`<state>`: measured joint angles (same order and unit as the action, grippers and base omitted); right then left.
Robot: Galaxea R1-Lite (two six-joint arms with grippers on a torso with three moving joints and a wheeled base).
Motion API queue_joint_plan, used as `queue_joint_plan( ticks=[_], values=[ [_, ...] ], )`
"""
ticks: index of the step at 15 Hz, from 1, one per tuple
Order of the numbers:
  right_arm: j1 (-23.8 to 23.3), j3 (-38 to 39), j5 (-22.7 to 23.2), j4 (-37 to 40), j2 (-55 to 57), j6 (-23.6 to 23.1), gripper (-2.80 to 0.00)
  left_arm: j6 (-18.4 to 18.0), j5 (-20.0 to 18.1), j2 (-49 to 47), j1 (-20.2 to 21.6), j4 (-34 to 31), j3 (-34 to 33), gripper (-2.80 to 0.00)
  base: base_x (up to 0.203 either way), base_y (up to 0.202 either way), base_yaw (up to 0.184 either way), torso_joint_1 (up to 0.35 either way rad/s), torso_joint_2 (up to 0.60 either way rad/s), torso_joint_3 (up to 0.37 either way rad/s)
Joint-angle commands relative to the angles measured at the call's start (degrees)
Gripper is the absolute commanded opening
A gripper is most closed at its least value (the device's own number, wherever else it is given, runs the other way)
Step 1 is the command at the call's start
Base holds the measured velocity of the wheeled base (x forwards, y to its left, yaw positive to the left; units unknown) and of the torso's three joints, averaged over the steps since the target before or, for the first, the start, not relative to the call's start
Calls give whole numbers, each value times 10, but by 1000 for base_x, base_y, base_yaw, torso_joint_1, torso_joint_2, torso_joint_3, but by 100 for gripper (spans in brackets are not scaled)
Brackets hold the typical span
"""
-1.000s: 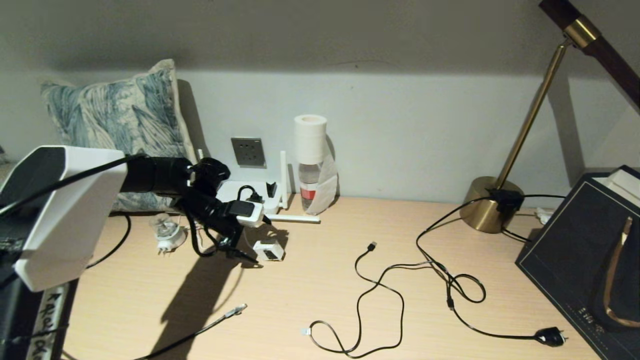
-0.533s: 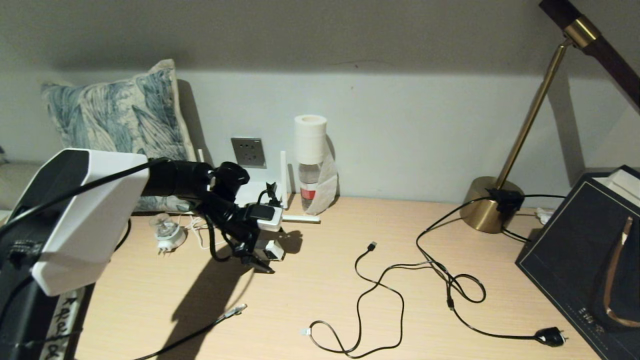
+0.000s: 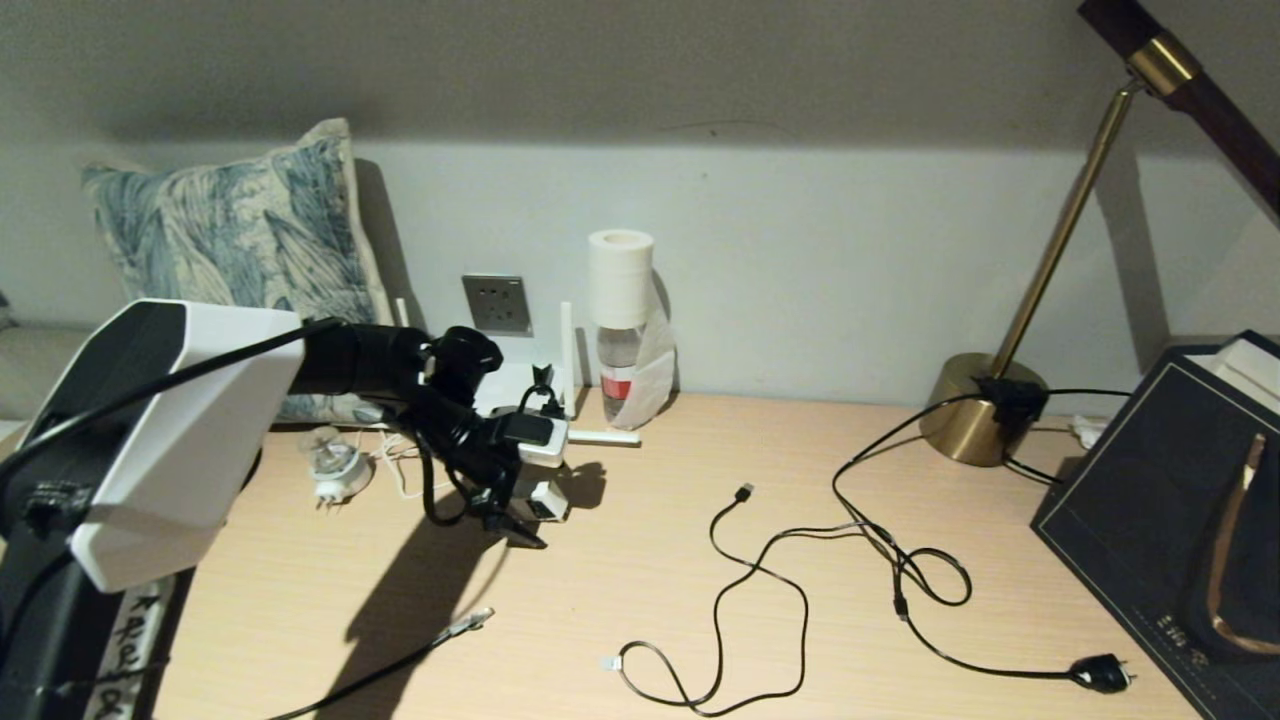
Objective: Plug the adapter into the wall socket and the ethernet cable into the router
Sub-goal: Pick up plug
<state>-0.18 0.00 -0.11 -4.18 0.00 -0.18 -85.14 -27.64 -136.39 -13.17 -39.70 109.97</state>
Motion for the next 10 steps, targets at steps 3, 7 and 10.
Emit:
queue_joint_plan(
  ticks=[3,7,10],
  values=[
    [0,15,0,0,0,0,-280,-5,-1,2,1,-5,1,-280,0,0,0,0,0,0],
    [0,15,0,0,0,0,-280,-6,-1,1,2,-8,0,-280,0,0,0,0,0,0],
    [0,15,0,0,0,0,-280,-5,-3,5,3,-11,-1,-280,0,0,0,0,0,0]
  ],
)
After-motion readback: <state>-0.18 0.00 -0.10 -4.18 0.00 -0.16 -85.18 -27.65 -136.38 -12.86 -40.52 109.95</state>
